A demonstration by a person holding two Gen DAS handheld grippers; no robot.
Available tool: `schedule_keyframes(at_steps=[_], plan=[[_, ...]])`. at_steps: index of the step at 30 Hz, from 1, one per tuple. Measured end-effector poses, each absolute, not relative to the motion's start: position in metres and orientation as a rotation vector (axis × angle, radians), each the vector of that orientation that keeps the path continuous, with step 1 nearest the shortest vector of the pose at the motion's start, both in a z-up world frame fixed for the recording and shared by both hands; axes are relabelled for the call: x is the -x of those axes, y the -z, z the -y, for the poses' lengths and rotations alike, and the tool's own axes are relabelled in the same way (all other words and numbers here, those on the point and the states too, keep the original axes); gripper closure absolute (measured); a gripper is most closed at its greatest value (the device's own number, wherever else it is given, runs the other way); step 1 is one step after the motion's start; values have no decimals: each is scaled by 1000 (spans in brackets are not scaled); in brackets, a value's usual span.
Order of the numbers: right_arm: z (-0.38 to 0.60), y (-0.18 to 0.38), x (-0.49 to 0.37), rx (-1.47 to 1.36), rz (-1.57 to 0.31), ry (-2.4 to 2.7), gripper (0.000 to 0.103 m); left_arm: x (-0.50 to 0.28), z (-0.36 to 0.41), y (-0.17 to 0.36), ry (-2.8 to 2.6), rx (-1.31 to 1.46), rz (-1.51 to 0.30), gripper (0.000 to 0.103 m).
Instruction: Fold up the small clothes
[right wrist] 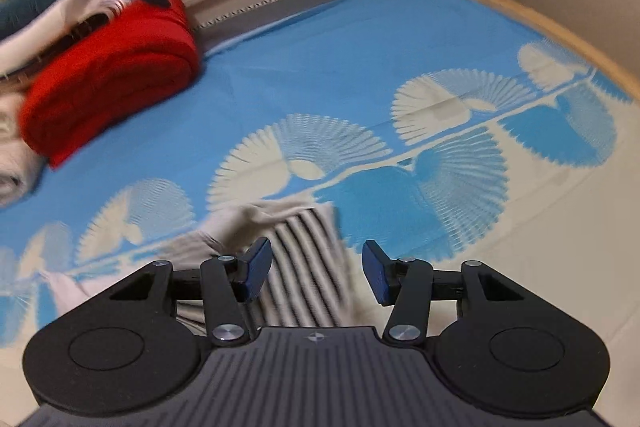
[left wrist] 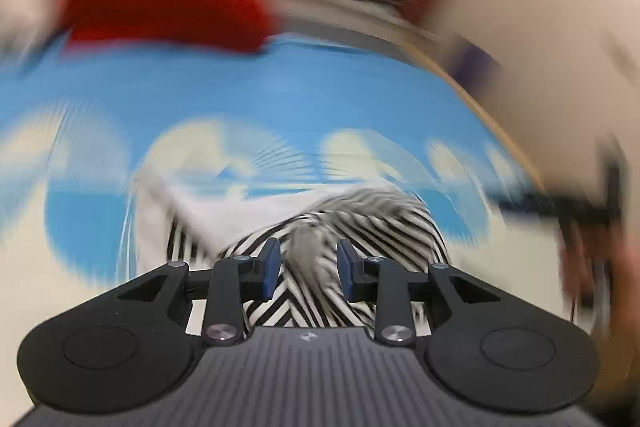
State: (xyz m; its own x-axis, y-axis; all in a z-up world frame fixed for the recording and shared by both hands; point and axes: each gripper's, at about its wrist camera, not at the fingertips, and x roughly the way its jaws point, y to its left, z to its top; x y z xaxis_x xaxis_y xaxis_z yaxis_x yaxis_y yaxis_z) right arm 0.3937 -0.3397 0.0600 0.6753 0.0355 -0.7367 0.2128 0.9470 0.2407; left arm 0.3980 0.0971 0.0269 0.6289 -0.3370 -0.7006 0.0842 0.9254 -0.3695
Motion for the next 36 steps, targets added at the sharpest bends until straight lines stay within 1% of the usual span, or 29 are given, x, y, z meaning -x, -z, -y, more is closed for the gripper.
schedule_keyframes(at_steps=[2, 4, 5, 9, 12, 15, 17, 18, 19, 20, 21, 23, 26, 28, 30, 31, 32, 33, 35, 36], plan=[[338, -55, -394, -382, -842, 71, 54, -414, -103, 10, 139, 435, -979, 70], [334, -45, -397, -437, -881, 37, 53, -426, -102, 43, 51, 482, -1131, 70], [331, -38, -399, -457, -910, 21, 53, -426, -102, 55, 46, 502, -1166, 70], [314, -14, -411, -446, -1013, 0, 52, -430, -98, 76, 32, 599, -1220, 70], [304, 0, -419, -448, -1056, 16, 52, -431, -93, 88, 2, 579, -1246, 70], [292, 11, -427, -434, -1084, 18, 52, -428, -90, 84, -19, 571, -1261, 72], [284, 16, -429, -409, -1099, 15, 52, -426, -90, 82, -6, 564, -1261, 86], [281, 19, -432, -400, -1105, 7, 54, -429, -88, 81, 4, 551, -1255, 102], [279, 21, -432, -402, -1106, -3, 60, -430, -88, 78, 10, 536, -1240, 102], [278, 22, -433, -419, -1103, -22, 89, -431, -90, 71, 14, 520, -1206, 102], [280, 22, -433, -456, -1092, -41, 100, -431, -92, 63, 12, 507, -1157, 102], [289, 11, -428, -550, -1019, -58, 100, -427, -99, 37, -1, 494, -989, 102], [313, -26, -414, -720, -818, -118, 100, -412, -117, -3, -18, 536, -679, 102], [325, -47, -401, -735, -715, -138, 100, -405, -125, -13, -36, 534, -595, 102], [340, -50, -391, -789, -697, -165, 100, -407, -133, -3, -66, 568, -668, 102], [347, -45, -391, -808, -741, -169, 100, -410, -138, 10, -90, 588, -752, 102], [350, -38, -391, -791, -825, -150, 100, -413, -143, 28, -123, 616, -868, 102], [352, -24, -393, -731, -960, -120, 100, -415, -148, 49, -157, 639, -1007, 101], [351, 10, -392, -624, -1207, -84, 100, -413, -156, 85, -225, 698, -1238, 96], [350, 21, -390, -600, -1264, -66, 98, -406, -162, 92, -257, 764, -1253, 92]])
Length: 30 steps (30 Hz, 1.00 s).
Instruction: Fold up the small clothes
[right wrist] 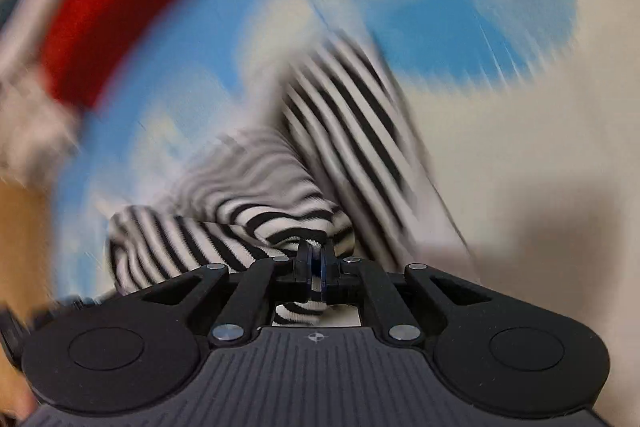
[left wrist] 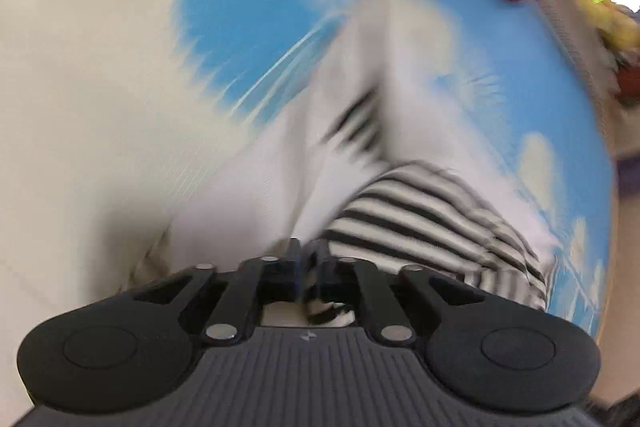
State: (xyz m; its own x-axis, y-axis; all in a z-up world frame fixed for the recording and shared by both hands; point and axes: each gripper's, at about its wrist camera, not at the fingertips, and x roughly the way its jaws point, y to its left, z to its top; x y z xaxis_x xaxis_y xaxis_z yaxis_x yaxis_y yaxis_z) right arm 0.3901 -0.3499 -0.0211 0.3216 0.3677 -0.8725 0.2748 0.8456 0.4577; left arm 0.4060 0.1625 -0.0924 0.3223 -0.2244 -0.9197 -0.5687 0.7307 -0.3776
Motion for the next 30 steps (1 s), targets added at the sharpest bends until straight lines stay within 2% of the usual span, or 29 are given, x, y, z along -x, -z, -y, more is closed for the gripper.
schedule_keyframes(at_steps=[2, 3, 4, 6, 7, 12, 14, 15, 17, 18, 21, 23, 25, 27, 29, 30], plan=[[347, 25, -388, -566, -1279, -38, 89, -398, -170, 87, -266, 841, -1210, 92], [344, 20, -389, -564, -1247, -39, 87, -399, -169, 80, -254, 828, -1184, 86], [344, 15, -390, -572, -1215, -43, 83, -398, -168, 72, -246, 813, -1151, 72], [342, 5, -391, -577, -1161, -38, 61, -397, -163, 61, -236, 818, -1112, 59], [341, 3, -392, -568, -1141, -26, 59, -396, -162, 61, -229, 835, -1119, 58], [336, 16, -397, -539, -1168, 18, 59, -403, -149, 79, -259, 823, -1218, 60], [333, 31, -401, -554, -1195, 25, 59, -407, -144, 87, -255, 806, -1222, 79], [330, 35, -402, -562, -1203, 27, 70, -408, -142, 86, -236, 795, -1213, 99], [330, 35, -400, -596, -1180, 28, 97, -408, -142, 69, -229, 733, -1125, 99], [331, 29, -397, -629, -1138, 18, 97, -407, -140, 59, -220, 686, -1073, 99], [329, 11, -392, -675, -1030, -31, 97, -408, -140, 42, -226, 581, -998, 99], [331, 20, -392, -676, -1088, 22, 97, -407, -146, 59, -254, 626, -1085, 99], [338, 44, -391, -702, -1202, 119, 96, -406, -150, 82, -273, 682, -1200, 94], [340, 59, -391, -724, -1276, 156, 84, -404, -152, 84, -290, 689, -1214, 90], [335, 47, -393, -660, -1228, 171, 75, -405, -149, 67, -285, 640, -1138, 84], [333, 37, -394, -619, -1178, 171, 74, -405, -146, 56, -275, 605, -1091, 80]])
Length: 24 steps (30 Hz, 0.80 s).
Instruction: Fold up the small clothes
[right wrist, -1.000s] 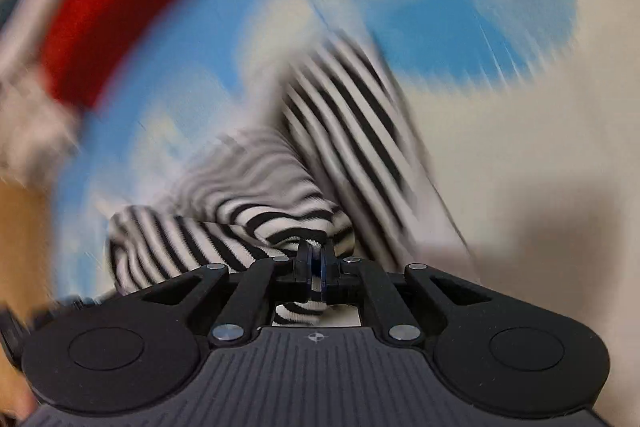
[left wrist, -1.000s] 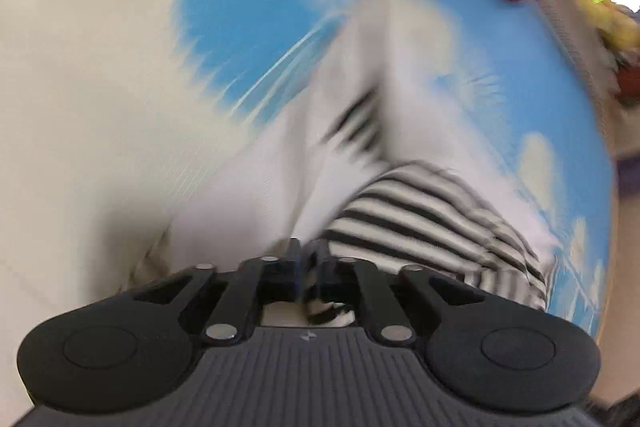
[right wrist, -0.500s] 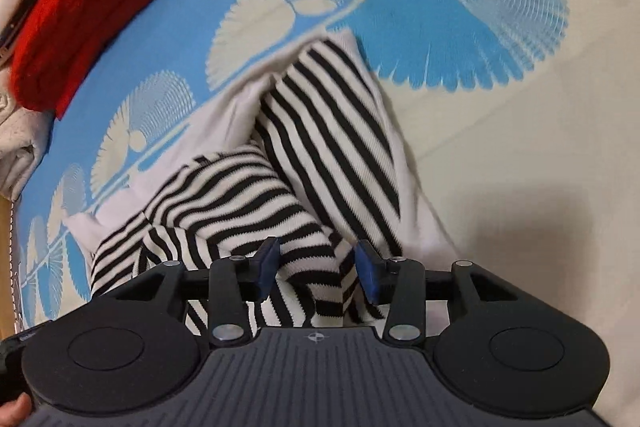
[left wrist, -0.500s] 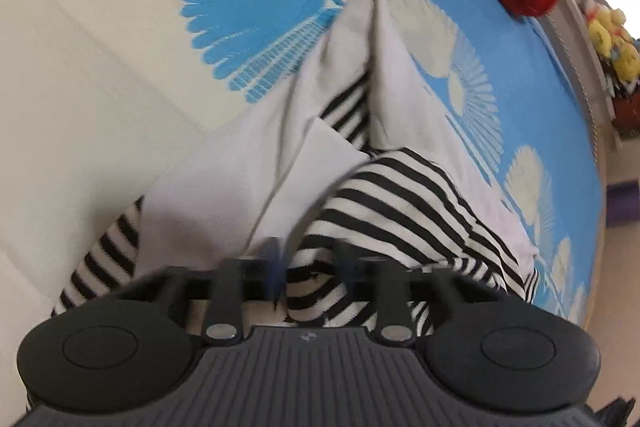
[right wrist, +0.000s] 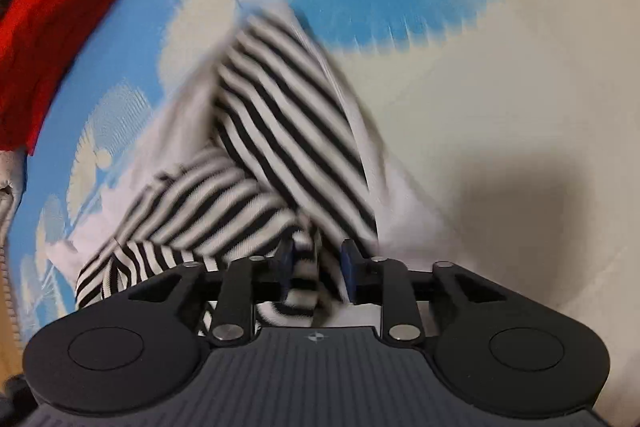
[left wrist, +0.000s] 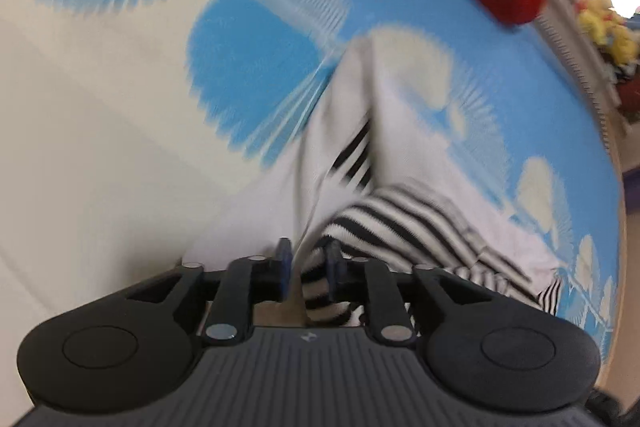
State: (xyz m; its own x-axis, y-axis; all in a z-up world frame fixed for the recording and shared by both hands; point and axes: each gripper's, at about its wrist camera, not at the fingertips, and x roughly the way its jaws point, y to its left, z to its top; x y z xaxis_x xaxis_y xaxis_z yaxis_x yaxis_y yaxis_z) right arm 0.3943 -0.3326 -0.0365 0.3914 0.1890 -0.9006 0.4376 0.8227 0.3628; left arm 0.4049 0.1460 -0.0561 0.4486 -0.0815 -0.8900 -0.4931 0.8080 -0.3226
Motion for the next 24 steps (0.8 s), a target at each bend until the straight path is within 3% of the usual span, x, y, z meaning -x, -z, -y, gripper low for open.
schedule_keyframes(at_steps=[3, 5, 8, 12, 18, 21, 24], plan=[[320, 2, -393, -467, -992, 141, 65, -404, -134, 36, -219, 525, -982, 80], [313, -10, -393, -462, -924, 64, 65, -406, -128, 40, -183, 521, -995, 80], [311, 4, -404, -544, -1000, -63, 65, -409, -129, 65, -180, 582, -1080, 80], [309, 52, -409, -528, -1259, 26, 65, -405, -136, 96, -259, 608, -1214, 78], [302, 34, -407, -520, -1158, 0, 60, -404, -127, 62, -191, 539, -1101, 78], [299, 35, -406, -537, -1168, -3, 58, -404, -127, 82, -218, 500, -1182, 78], [309, 59, -402, -597, -1260, 71, 59, -395, -138, 99, -251, 581, -1240, 72]])
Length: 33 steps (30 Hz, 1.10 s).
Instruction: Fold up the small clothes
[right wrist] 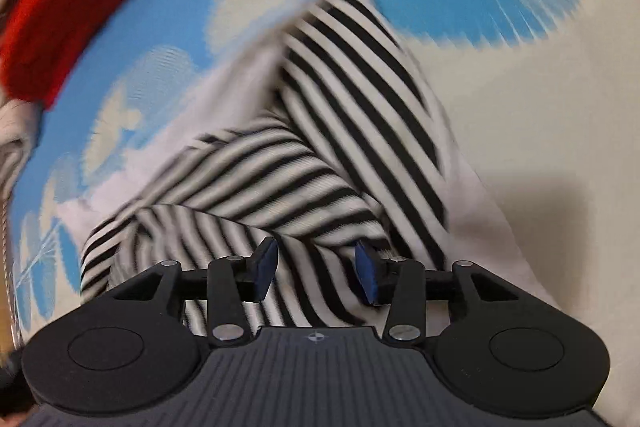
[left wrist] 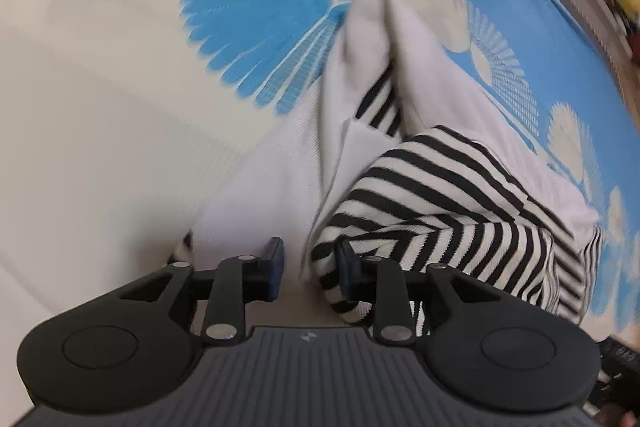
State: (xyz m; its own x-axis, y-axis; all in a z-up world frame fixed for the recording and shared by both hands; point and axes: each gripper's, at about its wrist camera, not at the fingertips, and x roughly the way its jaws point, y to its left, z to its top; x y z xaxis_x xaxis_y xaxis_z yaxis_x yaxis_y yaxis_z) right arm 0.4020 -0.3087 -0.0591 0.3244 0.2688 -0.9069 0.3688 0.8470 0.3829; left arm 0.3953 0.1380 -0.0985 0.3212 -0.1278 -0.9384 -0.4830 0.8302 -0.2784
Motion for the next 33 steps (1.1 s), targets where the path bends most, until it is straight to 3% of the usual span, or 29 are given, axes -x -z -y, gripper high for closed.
schedule_keyframes(at_steps=[3, 8, 14, 17, 20, 25, 33], plan=[[307, 49, -400, -601, -1245, 82, 59, -387, -135, 70, -208, 520, -1193, 72], [309, -33, -377, -565, -1005, 24, 59, -343, -136, 8, -150, 472, -1085, 72], [329, -123, -290, -569, -775, -41, 57, -249, -115, -57, -44, 302, -900, 71], [334, -139, -230, -489, -690, -124, 48, -195, -99, -64, -19, 248, -820, 71], [341, -128, -172, -358, -645, -136, 45, -151, -84, -51, 11, 205, -779, 71], [353, -69, -118, -241, -736, -13, 46, -106, -61, -17, 34, 75, -782, 71], [366, -27, -100, -332, -847, 75, 48, -79, -64, -2, 11, 102, -849, 71]])
